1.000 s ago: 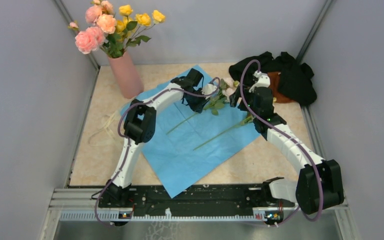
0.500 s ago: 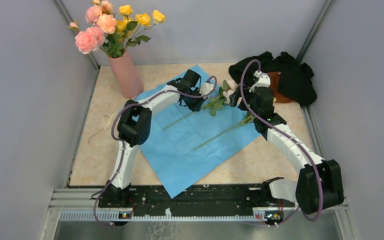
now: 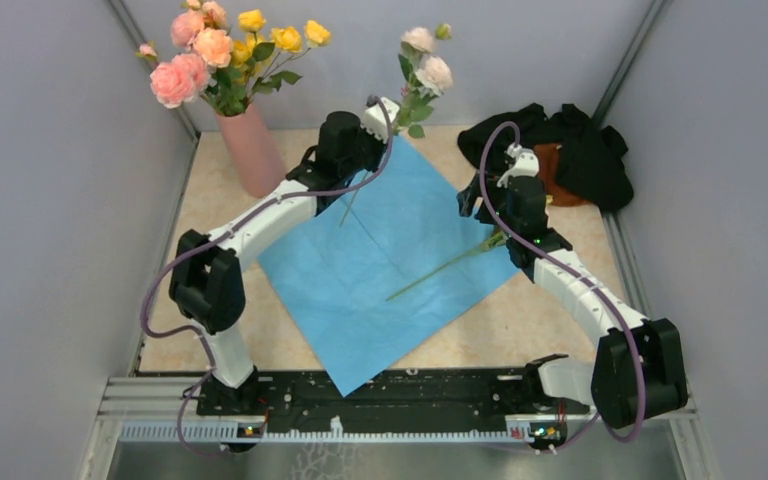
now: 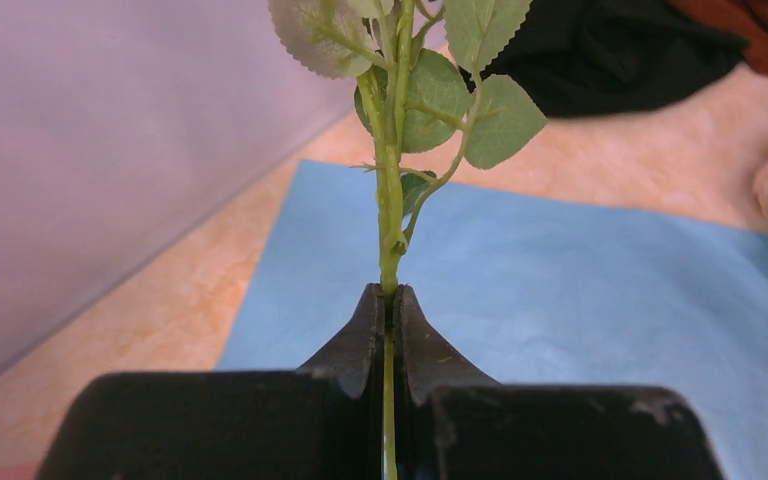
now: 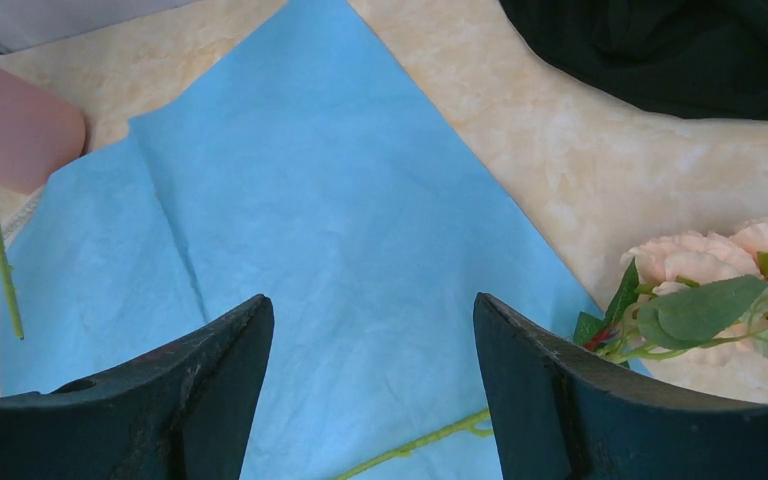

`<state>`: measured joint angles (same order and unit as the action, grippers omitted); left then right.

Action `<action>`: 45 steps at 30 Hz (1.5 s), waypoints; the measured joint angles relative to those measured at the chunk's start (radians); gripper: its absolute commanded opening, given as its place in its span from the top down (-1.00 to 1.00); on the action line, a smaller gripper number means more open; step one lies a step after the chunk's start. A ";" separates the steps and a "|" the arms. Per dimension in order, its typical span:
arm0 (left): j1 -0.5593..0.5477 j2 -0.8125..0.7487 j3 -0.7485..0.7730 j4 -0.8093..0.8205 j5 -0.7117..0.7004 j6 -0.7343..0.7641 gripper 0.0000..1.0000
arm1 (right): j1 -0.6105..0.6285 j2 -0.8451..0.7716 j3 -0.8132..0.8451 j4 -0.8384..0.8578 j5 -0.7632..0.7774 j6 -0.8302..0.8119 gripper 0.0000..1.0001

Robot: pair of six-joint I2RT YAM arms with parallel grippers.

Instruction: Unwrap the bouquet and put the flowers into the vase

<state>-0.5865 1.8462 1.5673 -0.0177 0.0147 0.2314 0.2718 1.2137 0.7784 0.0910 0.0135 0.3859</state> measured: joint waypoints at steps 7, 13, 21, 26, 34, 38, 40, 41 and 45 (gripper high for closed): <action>0.050 -0.127 -0.097 0.208 -0.127 -0.009 1.00 | 0.000 0.004 -0.017 0.026 -0.026 0.002 -0.46; 0.172 -0.188 -0.068 0.332 -0.161 0.035 1.00 | 0.000 0.016 -0.042 0.041 -0.047 0.005 -0.47; 0.266 -0.199 -0.032 0.448 -0.203 0.076 1.00 | 0.000 0.019 -0.046 0.055 -0.057 0.010 -0.46; 0.307 -0.199 -0.008 0.529 -0.230 0.086 1.00 | 0.000 0.020 -0.046 0.058 -0.061 0.010 -0.46; 0.391 -0.198 0.037 0.634 -0.233 0.111 1.00 | 0.000 0.027 -0.046 0.058 -0.062 0.009 -0.46; 0.438 -0.183 0.037 0.681 -0.218 0.114 1.00 | 0.000 0.031 -0.046 0.060 -0.064 0.009 -0.46; 0.461 -0.171 0.037 0.696 -0.205 0.105 1.00 | 0.000 0.039 -0.046 0.060 -0.064 0.009 -0.46; 0.474 -0.164 0.036 0.703 -0.200 0.100 1.00 | 0.000 0.042 -0.046 0.060 -0.064 0.009 -0.46; 0.523 -0.138 0.008 0.756 -0.166 0.076 1.00 | 0.000 0.053 -0.046 0.060 -0.066 0.008 -0.46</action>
<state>-0.0635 1.7084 1.5749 0.7387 -0.1516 0.3077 0.2714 1.2663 0.7326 0.1509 -0.0521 0.3943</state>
